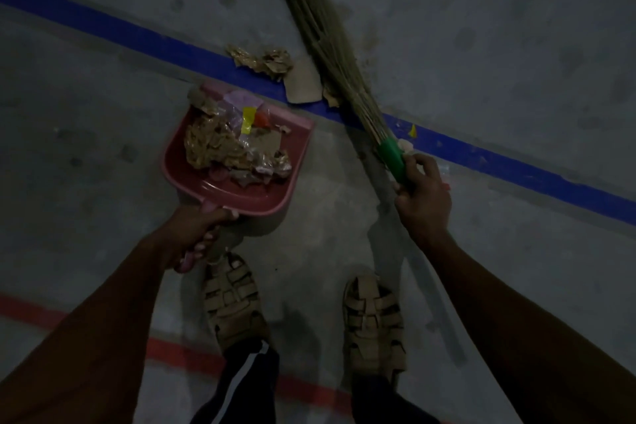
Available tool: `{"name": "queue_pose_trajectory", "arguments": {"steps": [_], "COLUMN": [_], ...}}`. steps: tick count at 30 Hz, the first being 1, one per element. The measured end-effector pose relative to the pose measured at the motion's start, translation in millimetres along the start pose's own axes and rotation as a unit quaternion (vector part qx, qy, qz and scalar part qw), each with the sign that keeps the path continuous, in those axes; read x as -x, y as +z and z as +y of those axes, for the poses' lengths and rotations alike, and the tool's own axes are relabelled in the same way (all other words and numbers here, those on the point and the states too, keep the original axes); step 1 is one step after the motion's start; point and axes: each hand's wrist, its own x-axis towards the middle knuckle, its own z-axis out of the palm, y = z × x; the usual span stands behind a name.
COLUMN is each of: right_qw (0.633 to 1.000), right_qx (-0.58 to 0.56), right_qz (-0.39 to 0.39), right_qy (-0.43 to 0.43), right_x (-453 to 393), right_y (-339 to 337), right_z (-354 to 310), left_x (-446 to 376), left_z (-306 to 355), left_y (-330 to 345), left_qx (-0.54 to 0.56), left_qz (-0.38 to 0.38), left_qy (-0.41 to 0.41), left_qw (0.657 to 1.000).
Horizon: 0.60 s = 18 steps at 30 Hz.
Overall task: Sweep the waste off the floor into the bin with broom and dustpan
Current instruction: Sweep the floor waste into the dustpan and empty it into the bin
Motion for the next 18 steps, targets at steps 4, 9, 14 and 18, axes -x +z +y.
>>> {"name": "queue_pose_trajectory", "arguments": {"steps": [4, 9, 14, 18], "right_qw": [1.000, 0.995, 0.992, 0.991], "right_qx": [0.008, 0.000, -0.026, -0.040], "right_qz": [-0.023, -0.067, -0.086, -0.087], "right_qy": [-0.013, -0.072, -0.088, -0.088], "right_x": [-7.0, 0.6, 29.3, 55.6], "right_y": [-2.0, -4.4, 1.5, 2.1], "right_z": [5.5, 5.6, 13.4, 20.0], "left_x": [-15.4, -25.4, -24.9, -26.2], "left_z": [19.0, 48.8, 44.7, 33.5], "left_y": [-13.8, -16.7, -7.0, 6.4], "left_qx": [-0.064, -0.130, -0.125, -0.108], "left_qz": [-0.008, -0.023, -0.018, -0.024], "left_qy": [-0.007, -0.008, -0.004, -0.003], "left_qw": [0.998, 0.991, 0.992, 0.994]}}
